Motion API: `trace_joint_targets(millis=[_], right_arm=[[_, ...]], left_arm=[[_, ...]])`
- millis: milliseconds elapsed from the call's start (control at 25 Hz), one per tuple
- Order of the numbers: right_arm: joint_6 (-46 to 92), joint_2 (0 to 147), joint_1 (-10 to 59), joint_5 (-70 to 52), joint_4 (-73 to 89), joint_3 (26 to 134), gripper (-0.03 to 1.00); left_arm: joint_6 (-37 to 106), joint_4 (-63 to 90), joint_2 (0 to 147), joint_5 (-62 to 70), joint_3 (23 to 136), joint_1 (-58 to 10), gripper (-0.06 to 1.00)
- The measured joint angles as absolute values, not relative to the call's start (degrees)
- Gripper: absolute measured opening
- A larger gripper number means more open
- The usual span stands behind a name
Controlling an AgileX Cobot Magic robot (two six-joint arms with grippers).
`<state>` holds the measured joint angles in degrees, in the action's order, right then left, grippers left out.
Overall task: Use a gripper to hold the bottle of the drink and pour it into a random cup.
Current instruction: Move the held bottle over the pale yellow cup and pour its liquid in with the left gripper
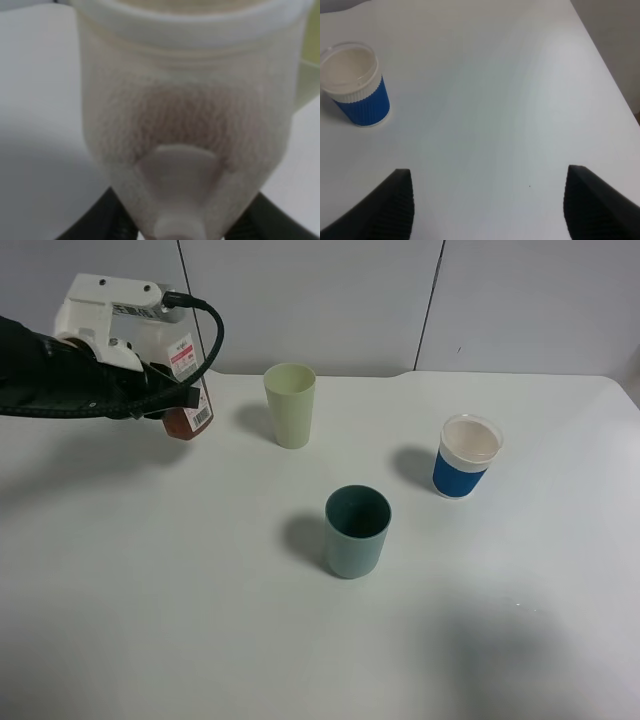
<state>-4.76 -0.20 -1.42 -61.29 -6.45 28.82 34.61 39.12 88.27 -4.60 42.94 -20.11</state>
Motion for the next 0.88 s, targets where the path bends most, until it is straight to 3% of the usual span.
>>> trace_joint_targets(millis=[880], right_arm=[[-4.8, -0.2, -1.4, -61.3, -6.4, 28.8, 0.63]], left_arm=[[35.2, 25.0, 92.9, -4.9, 47.0, -20.1, 0.37]])
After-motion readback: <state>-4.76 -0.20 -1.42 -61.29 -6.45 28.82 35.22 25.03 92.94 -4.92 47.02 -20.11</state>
